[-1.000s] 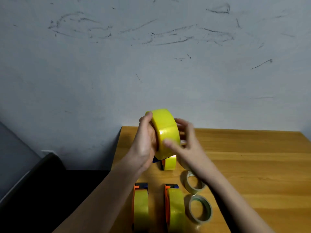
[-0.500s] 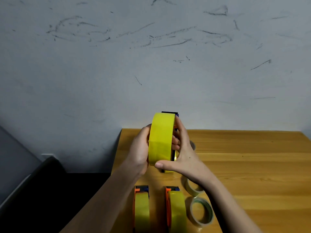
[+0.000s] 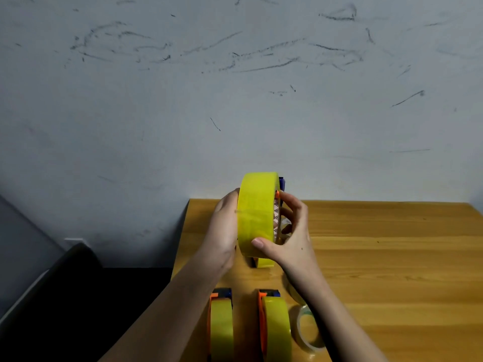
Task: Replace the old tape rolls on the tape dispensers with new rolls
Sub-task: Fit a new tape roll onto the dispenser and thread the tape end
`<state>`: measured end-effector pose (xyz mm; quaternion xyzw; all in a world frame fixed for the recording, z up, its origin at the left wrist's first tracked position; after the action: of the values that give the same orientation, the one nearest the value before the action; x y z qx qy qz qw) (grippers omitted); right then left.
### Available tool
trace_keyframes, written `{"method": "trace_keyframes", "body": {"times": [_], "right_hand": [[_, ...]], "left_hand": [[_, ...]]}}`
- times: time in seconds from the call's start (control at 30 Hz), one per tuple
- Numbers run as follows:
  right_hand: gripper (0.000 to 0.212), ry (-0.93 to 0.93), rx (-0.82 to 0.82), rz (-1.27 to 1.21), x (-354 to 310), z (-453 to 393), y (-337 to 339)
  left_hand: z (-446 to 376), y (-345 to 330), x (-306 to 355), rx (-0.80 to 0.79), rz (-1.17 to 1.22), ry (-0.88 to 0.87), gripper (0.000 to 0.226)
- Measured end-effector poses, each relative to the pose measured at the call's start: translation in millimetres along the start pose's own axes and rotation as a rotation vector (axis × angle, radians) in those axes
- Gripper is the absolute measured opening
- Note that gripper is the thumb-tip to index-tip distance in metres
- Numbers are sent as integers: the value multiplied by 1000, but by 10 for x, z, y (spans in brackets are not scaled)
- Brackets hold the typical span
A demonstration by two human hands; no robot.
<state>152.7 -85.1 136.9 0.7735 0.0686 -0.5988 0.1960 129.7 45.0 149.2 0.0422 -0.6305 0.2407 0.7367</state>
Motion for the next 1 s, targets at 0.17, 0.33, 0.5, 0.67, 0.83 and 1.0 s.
{"method": "trace_keyframes", "body": {"times": [0.17, 0.33, 0.5, 0.67, 0.83, 1.0], "right_hand": [[104, -18, 6, -11, 81, -13, 4], [99, -28, 2, -10, 109, -7, -7], [100, -23, 17, 4, 91, 10, -8], [106, -4, 50, 99, 23, 8, -19], [108, 66, 149, 137, -70, 48, -31], [105, 75, 229, 28, -67, 86, -2]], "left_hand": [[-21, -38, -37, -7, -44, 8, 30], [-17, -24, -56, 14, -70, 29, 33], [-33, -5, -71, 38, -55, 31, 29], [-38, 29, -92, 128, 111, 22, 24], [-33, -78, -54, 98, 250, 18, 24], [-32, -75, -24, 113, 155, -8, 28]]}}
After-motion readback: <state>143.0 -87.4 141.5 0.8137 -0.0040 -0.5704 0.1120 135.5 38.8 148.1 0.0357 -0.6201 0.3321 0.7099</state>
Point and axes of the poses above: each hand's wrist, its own z-axis away from the middle knuckle, its own y-axis out of the back of the hand, x = y × z, the point moved 7 cm from there along -z, towards the middle knuckle, and after that the axes turned 3 degrees about -x, right-handed, at the moved point
